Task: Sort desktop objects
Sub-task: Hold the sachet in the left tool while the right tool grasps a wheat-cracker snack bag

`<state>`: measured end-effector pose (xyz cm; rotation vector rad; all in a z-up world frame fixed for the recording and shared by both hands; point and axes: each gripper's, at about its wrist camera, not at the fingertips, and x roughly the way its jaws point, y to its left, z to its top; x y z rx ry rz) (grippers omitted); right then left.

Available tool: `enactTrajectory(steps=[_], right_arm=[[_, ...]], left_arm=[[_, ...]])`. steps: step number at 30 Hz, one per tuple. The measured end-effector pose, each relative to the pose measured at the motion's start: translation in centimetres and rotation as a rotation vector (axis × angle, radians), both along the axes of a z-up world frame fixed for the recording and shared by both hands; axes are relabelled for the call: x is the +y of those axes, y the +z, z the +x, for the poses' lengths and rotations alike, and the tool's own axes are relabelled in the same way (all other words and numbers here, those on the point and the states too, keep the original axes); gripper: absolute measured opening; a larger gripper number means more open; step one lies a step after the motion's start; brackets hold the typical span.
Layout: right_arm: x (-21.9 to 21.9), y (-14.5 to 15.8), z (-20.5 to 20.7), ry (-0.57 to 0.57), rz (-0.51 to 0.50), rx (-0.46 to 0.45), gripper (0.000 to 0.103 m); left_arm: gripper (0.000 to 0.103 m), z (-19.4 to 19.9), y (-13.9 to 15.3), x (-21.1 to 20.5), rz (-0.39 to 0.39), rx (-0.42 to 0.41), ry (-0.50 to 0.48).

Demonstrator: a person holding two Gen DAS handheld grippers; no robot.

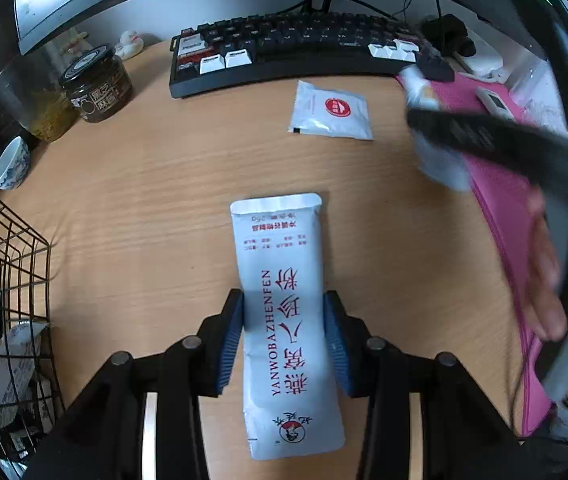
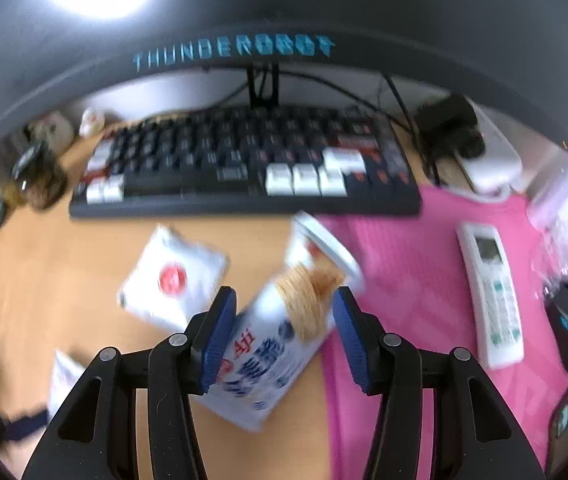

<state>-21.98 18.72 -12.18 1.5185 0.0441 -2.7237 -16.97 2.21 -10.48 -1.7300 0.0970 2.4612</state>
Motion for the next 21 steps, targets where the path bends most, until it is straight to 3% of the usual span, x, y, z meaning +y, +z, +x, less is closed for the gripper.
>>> enactTrajectory(steps=[2, 6, 15, 16, 21], right_arm=[[0.9, -0.7, 1.4, 0.025, -0.037, -0.051, 0.05], [2.6, 0.0, 5.0, 0.031, -0.055, -0.009, 0.05], [1.4, -0.9, 2.9, 0.064, -0.006, -0.02, 0.049], [1.2, -1.0, 2.9, 0.072, -0.01, -0.022, 0.04], [0.6, -0.5, 3.5, 0.082, 0.008, -0.01, 0.037]], left_arm=[[0.044, 0.6, 0.1, 0.3, -0.008, -0.001, -0.004], [0.044, 1.6, 0.3, 1.0, -0.022, -0.001, -0.011], [0.044, 2.1, 0.2, 1.8, -0.037, 0.008, -0.004], [0.044, 2.2, 0.2, 1.7, -0.037, 0.009, -0.003], [0.043, 2.5, 0.8, 1.4, -0.047, 0.038, -0.002]])
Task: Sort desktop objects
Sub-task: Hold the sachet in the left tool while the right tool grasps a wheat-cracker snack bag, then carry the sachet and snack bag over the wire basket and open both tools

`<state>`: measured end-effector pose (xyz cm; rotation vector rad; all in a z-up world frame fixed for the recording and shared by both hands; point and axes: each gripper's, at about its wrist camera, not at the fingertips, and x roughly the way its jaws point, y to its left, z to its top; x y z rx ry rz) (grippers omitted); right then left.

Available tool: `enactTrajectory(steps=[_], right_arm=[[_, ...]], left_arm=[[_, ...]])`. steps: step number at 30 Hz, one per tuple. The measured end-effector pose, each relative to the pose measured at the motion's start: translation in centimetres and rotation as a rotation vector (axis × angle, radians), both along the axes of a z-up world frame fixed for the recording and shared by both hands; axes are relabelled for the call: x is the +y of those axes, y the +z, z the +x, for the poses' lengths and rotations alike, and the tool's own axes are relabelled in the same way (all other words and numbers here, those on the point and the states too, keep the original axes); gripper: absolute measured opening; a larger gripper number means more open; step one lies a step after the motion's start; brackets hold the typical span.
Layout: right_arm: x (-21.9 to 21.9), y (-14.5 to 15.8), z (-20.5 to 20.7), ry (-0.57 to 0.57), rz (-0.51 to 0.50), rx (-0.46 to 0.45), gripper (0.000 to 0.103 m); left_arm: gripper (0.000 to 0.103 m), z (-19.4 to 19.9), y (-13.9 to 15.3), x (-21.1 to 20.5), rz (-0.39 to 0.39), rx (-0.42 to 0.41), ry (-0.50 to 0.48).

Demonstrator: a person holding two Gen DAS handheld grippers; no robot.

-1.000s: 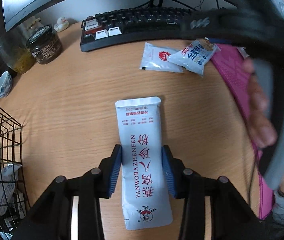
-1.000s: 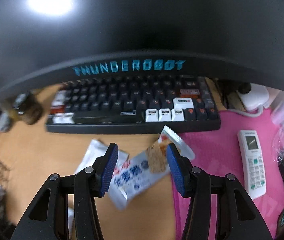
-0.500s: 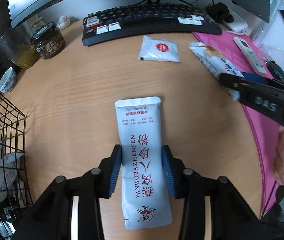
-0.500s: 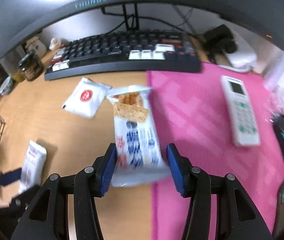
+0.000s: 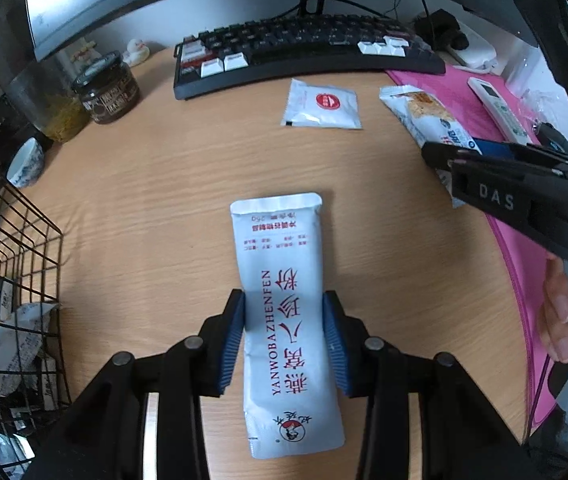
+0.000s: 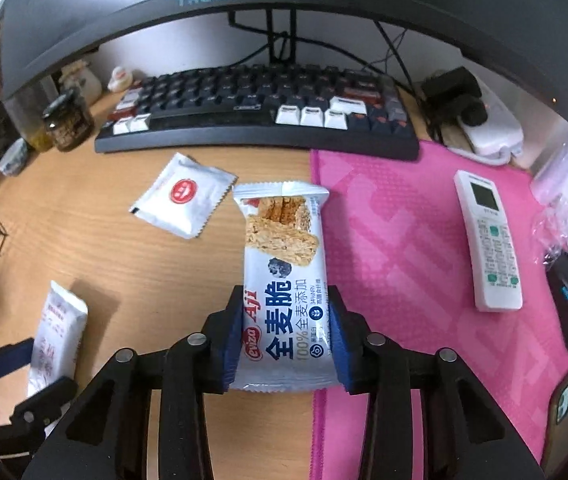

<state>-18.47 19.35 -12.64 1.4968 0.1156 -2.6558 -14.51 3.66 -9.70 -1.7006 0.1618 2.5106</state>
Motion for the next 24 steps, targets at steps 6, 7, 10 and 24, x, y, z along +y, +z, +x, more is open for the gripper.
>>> enactTrajectory(steps=[6, 7, 10, 24], right_arm=[[-0.6, 3.0, 2.8, 0.021, -0.008, 0.072, 0.036], [-0.7, 3.7, 3.4, 0.027, -0.014, 0.084, 0.036], [-1.2, 5.7, 5.1, 0.047, -0.028, 0.123, 0.036], [-11.2, 16.2, 13.7, 0.315, -0.144, 0.323, 0.036]], left_arm=[[0.042, 0.8, 1.8, -0.3, 0.01, 0.042, 0.001], [0.042, 1.2, 2.6, -0.4, 0.017, 0.061, 0.003], [0.042, 2.5, 5.0, -0.7, 0.034, 0.121, 0.009], [0.042, 11.6, 16.4, -10.5, 0.074, 0.449, 0.221]])
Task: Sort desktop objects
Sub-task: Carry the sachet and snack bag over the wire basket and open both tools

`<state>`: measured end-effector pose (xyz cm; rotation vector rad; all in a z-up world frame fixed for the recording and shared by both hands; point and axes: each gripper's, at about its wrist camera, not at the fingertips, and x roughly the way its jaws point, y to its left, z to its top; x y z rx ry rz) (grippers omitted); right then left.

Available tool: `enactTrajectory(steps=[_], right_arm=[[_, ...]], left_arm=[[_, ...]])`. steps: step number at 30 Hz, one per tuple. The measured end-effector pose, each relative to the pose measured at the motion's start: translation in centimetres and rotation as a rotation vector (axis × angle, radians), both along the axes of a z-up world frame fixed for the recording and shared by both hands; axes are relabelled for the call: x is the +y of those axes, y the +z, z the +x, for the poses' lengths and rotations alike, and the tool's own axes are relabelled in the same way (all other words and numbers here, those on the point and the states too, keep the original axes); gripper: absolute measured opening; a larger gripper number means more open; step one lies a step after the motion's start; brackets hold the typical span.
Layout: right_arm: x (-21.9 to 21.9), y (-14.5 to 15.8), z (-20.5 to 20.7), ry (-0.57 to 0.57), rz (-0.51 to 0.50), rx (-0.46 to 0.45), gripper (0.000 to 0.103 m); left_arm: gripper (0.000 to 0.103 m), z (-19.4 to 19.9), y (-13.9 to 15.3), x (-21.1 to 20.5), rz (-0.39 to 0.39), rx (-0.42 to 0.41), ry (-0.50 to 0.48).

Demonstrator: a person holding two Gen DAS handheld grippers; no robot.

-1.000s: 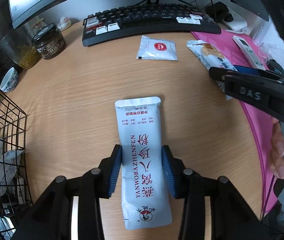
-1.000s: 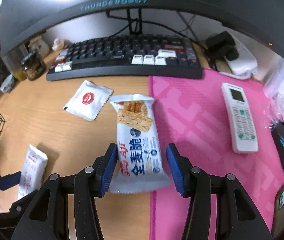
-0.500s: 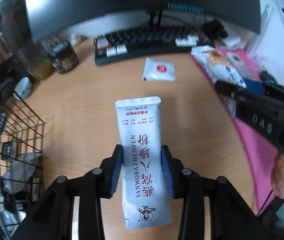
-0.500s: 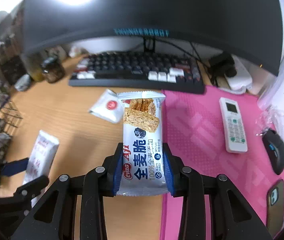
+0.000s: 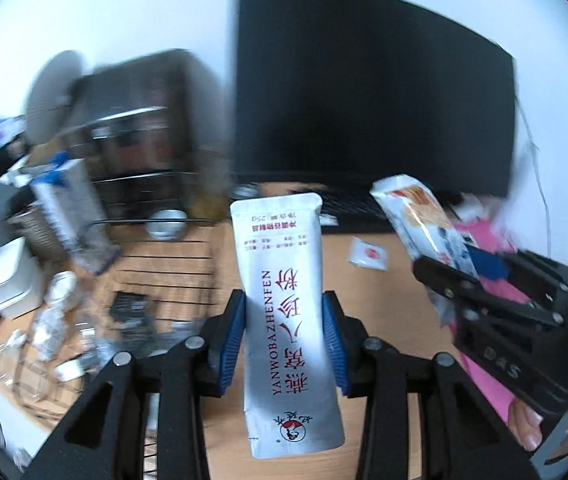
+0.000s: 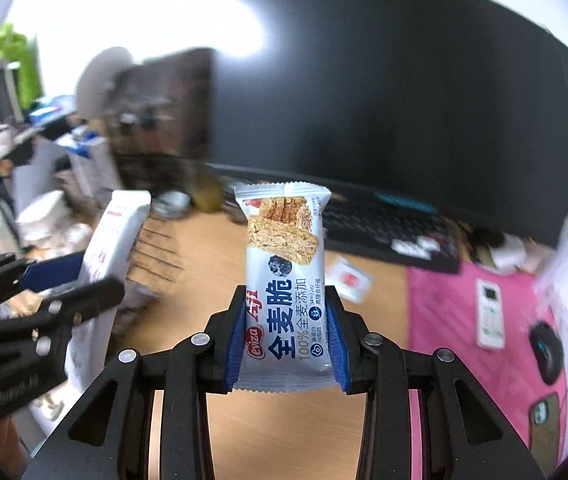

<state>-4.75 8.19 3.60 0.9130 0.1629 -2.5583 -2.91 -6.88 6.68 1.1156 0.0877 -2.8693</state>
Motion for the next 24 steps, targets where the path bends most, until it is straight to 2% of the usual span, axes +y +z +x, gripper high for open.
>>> enactTrajectory(steps=[4, 9, 13, 17, 22, 24], right_arm=[[-5.3, 1.0, 0.8, 0.116, -0.026, 0.003, 0.036], [-11.6, 0.5, 0.9, 0.233, -0.038, -0.026, 0.036], [-15.7, -0.9, 1.0, 0.302, -0.031, -0.07, 0.036], [-17.9, -2.3, 1.2, 0.336, -0.024, -0.103, 0.036], [-18.7, -3.3, 1.3, 0.355, -0.021, -0.116, 0.038], [-18.8, -3.4, 1.1, 0.36, -0.033, -0.118, 0.038]], left_arm=[[0.042, 1.4, 0.7, -5.6, -0.008, 0.013, 0.141], [0.042, 1.8, -0.6, -11.4, 0.014, -0.017, 0.26], [0.042, 1.8, -2.3, -13.8, 0.031, -0.051, 0.296], [0.042, 2.1, -3.5, -14.9, 0.06, -0.072, 0.298], [0.043, 2.5, -4.4, -15.5, 0.071, -0.091, 0.308], [0.049, 2.6, -4.4, -15.4, 0.047, -0.096, 0.317]])
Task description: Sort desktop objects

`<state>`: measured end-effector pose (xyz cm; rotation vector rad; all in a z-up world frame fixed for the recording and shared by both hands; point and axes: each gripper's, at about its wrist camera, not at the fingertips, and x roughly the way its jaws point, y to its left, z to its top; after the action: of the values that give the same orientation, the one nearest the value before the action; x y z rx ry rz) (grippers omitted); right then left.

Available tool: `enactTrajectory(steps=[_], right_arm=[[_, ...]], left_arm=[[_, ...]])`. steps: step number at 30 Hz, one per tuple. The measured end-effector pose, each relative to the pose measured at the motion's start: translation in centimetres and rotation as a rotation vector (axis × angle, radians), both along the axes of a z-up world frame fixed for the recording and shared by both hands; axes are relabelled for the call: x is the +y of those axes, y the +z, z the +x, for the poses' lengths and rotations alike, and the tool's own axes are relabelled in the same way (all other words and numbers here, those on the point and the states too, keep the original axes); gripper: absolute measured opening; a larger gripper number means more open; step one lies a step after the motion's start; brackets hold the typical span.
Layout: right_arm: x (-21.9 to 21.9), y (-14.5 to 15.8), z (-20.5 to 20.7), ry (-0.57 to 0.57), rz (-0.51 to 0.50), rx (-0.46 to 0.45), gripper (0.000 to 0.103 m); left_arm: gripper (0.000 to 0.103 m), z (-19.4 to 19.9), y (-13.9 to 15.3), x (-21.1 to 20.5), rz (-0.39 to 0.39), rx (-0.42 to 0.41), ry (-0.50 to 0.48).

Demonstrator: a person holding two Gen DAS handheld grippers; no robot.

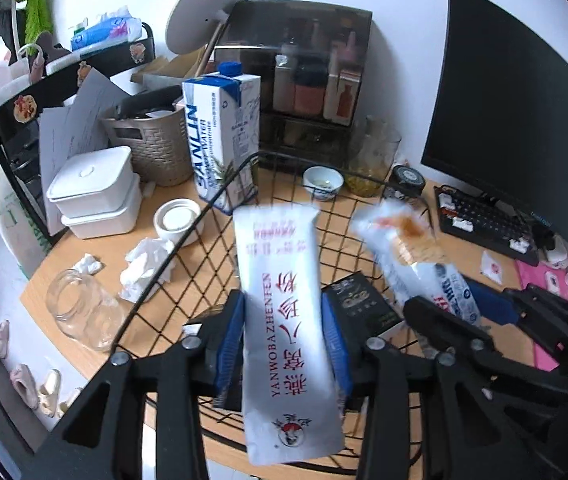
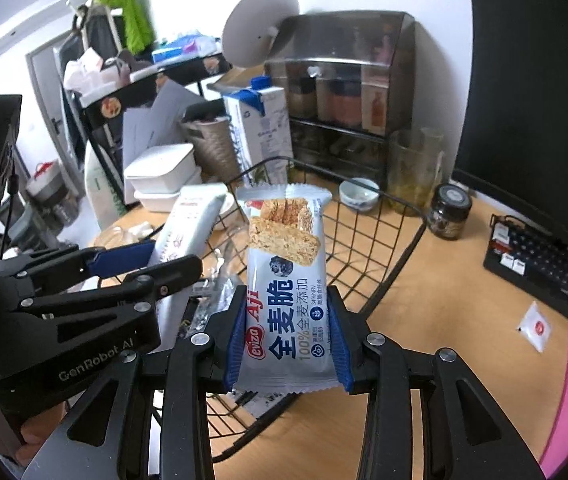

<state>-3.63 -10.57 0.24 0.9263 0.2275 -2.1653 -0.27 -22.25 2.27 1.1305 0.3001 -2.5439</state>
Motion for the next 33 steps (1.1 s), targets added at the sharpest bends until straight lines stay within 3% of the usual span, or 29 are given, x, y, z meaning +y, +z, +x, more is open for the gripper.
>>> enactTrajectory(steps=[1, 3, 6, 11, 14, 20, 24, 33], right_arm=[[0.1, 0.0, 0.1, 0.004, -0.007, 0.0, 0.039], [0.4, 0.3, 0.3, -0.002, -0.016, 0.01, 0.041], [1.3, 1.2, 0.9, -0.006, -0.034, 0.03, 0.049], [3.5, 2.0, 3.3, -0.008, -0.041, 0.083, 0.051], [5.1, 2.1, 5.2, -0.006, -0.039, 0.121, 0.06], [8.8, 1.5, 8.1, 0.001, -0.081, 0.115, 0.063], [10.8, 0.9, 9.2, 0.021, -0.107, 0.094, 0.063], [13.6, 1.2, 11.2, 0.025, -0.159, 0.117, 0.063]], left_arm=[[0.052, 0.2, 0.1, 0.0, -0.017, 0.004, 0.008], [0.067, 0.8, 0.6, 0.0, -0.036, 0.024, 0.03], [0.075, 1.9, 1.4, 0.3, -0.051, 0.061, 0.042], [0.079, 3.9, 2.6, 2.8, -0.139, 0.091, 0.034], [0.083, 5.6, 2.8, 4.5, -0.192, 0.109, 0.054], [0.085, 9.2, 1.5, 6.3, -0.212, 0.082, 0.073], [0.085, 11.2, 0.3, 6.2, -0.182, 0.048, 0.096], [0.086, 13.0, 0.0, 7.4, -0.172, 0.068, 0.102]])
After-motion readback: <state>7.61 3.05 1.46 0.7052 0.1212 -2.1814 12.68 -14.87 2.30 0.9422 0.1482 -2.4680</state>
